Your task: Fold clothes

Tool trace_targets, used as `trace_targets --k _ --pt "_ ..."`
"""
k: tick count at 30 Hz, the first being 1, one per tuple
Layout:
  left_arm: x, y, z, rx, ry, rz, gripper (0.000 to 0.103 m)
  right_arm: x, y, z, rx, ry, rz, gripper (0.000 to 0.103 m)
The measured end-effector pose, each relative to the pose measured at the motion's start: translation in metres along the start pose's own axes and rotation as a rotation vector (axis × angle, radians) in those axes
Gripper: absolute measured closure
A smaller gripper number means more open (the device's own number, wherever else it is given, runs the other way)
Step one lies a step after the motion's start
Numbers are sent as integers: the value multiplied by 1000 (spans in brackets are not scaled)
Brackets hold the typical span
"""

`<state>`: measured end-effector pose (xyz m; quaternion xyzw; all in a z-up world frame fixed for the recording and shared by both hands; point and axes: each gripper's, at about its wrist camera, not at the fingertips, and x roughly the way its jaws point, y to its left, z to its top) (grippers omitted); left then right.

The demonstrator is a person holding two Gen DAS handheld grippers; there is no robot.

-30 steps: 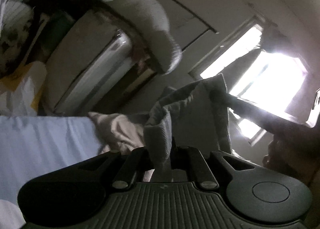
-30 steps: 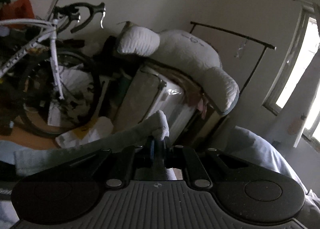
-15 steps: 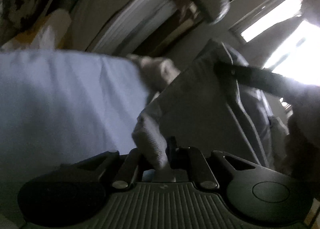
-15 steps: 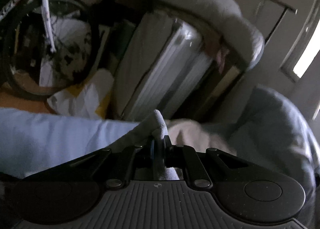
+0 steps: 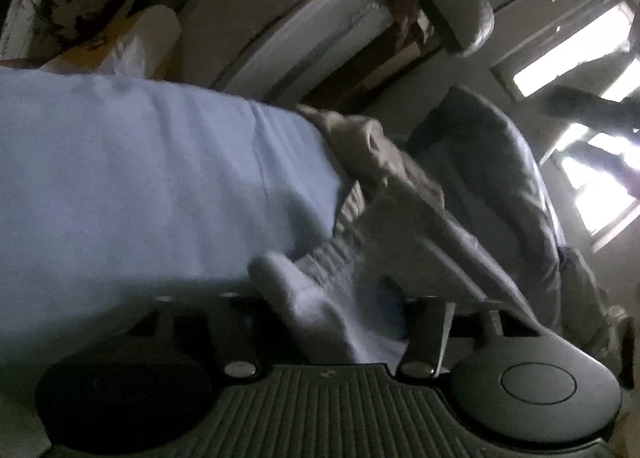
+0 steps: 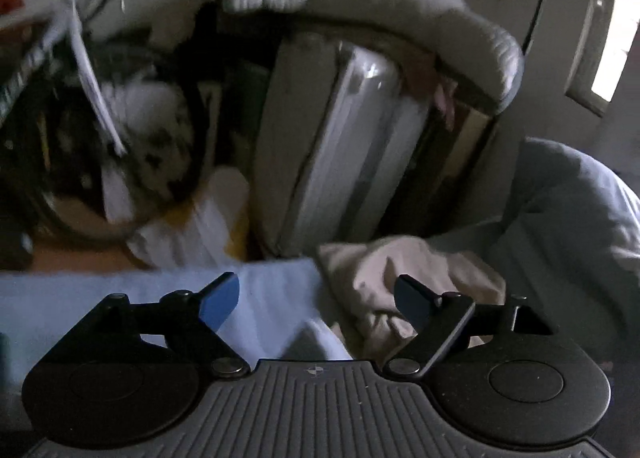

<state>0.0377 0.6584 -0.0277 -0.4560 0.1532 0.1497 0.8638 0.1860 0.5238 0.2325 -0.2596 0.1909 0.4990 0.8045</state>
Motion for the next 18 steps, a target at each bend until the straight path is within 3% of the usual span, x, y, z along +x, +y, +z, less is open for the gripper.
trace_targets --k 5,8,12,18 --pt "-61 19 10 -83 -119 -118 3 -130 -21 12 97 -96 96 14" --pt "-105 25 17 -112 -173 -161 0 -236 -22 5 89 -134 115 11" --pt "-167 24 17 -110 -238 -174 0 -367 -15 -15 34 -189 75 4" --pt "-245 14 2 -75 -283 -197 0 -520 0 -55 77 -235 -42 2"
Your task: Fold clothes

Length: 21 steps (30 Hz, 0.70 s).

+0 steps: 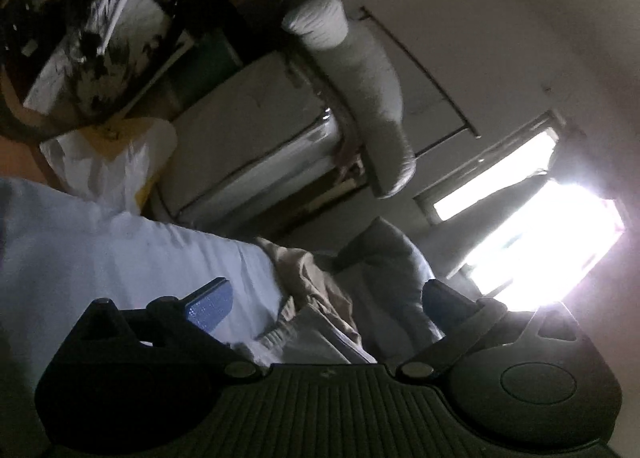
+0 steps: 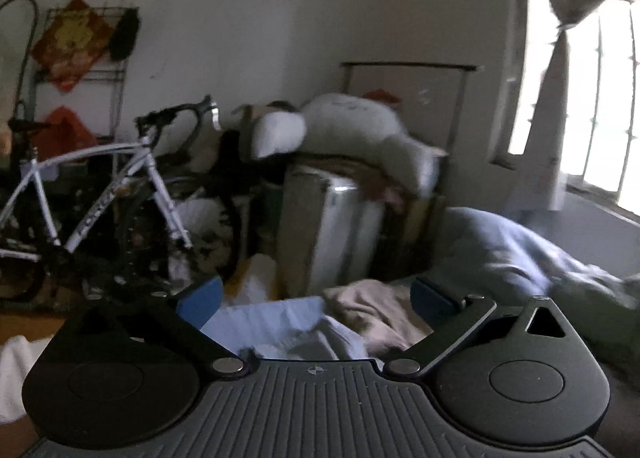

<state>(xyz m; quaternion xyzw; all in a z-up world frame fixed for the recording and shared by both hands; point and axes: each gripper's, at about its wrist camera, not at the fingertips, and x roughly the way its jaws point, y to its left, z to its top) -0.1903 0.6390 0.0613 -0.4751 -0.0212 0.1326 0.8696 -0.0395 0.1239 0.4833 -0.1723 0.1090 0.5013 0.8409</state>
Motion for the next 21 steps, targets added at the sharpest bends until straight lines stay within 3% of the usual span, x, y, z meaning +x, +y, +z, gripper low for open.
trace_targets --k 5,8,11,16,21 --pt "-45 -2 -14 83 14 46 0 -105 -1 -25 98 -36 -102 1" --pt "-70 18 -31 101 35 107 0 -155 -3 -49 189 -57 -162 0" --pt "-87 52 -62 33 79 160 0 -190 -1 -73 241 -56 -214 0" --pt "-89 97 -113 -125 149 187 0 -238 0 -111 343 -53 -303 0" --pt "-74 113 -127 -211 150 162 0 -267 4 -145 405 -26 -397 0"
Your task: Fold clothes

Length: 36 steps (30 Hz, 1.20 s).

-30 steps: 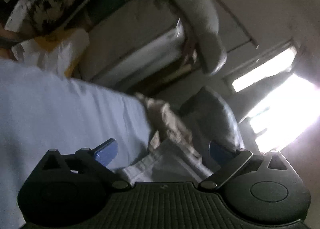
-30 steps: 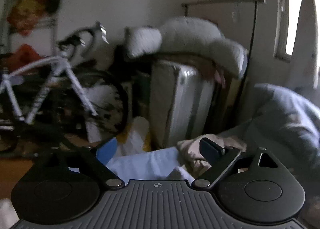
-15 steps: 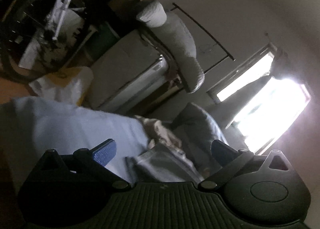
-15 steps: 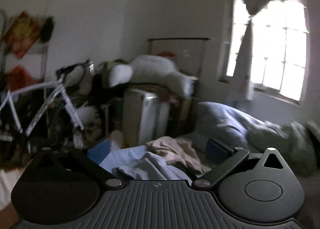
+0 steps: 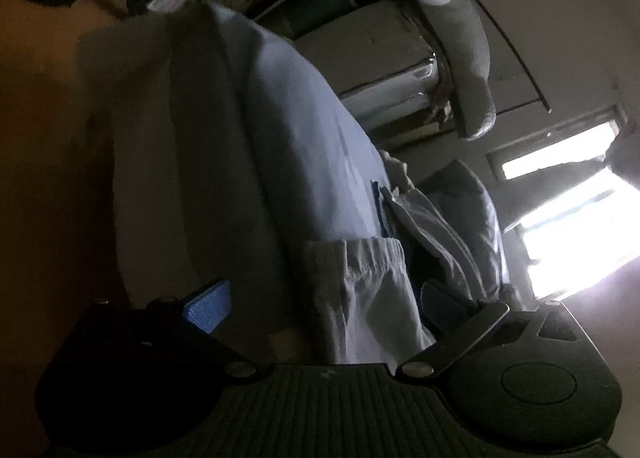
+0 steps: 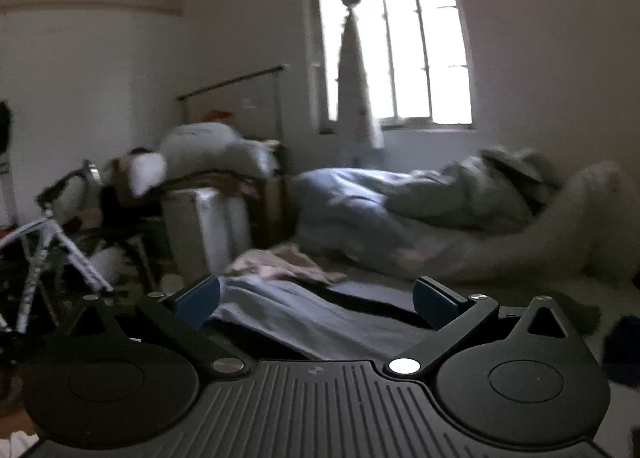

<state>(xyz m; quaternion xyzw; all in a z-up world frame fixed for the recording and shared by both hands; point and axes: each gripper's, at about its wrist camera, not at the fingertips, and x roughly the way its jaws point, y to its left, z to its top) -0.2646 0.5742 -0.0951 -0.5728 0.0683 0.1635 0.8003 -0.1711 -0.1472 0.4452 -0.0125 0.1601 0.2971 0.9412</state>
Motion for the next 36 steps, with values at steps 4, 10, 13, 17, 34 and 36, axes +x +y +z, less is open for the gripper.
trace_targets --k 4,10,13,17,34,36 --pt "21 -6 3 -4 25 -20 3 -12 -10 -19 12 27 -65 0" --pt "41 -18 6 21 63 -18 36 -26 -30 -34 35 34 -134 0" --pt "43 -24 5 30 56 -12 39 -27 -41 -41 55 38 -165 0" --pt "39 -35 4 61 50 -18 46 -25 -53 -58 55 70 -192 0" --pt "41 -65 -6 132 129 -11 86 -16 -88 -94 167 83 -213 0" --pt "36 -75 -4 129 121 -46 87 -12 -105 -110 264 80 -217 0"
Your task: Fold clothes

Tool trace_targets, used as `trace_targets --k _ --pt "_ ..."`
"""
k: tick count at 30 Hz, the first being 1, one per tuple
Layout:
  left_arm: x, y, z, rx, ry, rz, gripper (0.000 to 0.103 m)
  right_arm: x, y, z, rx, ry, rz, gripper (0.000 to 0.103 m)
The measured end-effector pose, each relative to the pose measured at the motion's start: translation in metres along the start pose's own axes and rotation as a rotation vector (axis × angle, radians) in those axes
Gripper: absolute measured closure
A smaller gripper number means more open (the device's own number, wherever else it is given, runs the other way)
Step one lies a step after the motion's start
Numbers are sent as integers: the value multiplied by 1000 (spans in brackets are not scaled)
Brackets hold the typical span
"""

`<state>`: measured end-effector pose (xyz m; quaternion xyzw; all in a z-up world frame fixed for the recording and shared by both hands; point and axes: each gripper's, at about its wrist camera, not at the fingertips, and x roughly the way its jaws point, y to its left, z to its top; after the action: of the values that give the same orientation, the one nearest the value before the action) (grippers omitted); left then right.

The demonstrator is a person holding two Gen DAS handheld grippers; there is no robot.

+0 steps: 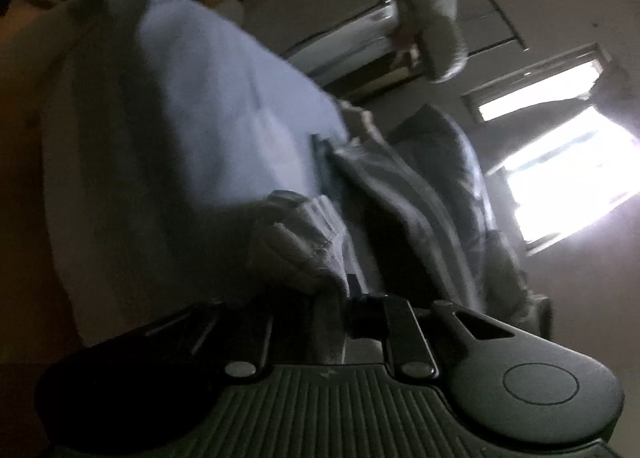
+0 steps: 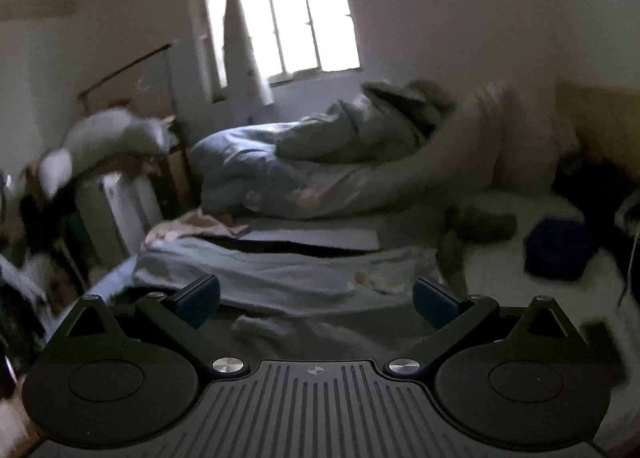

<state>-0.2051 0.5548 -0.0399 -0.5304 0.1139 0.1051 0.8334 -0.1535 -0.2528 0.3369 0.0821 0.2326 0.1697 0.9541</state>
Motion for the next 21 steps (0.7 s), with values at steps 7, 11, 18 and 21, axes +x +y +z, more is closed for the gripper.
trace_targets --k 7,11,18,21 --pt "-13 -46 7 17 -15 -98 87 36 -87 -43 368 -2 -101 0" --pt "-14 -69 11 9 -29 -131 87 59 -140 -69 598 -28 -160 0" --pt "-11 -96 13 39 -36 -114 87 113 -194 -101 651 21 -252 2" --pt "-10 -100 13 48 -39 -94 87 139 -211 -118 680 68 -263 6"
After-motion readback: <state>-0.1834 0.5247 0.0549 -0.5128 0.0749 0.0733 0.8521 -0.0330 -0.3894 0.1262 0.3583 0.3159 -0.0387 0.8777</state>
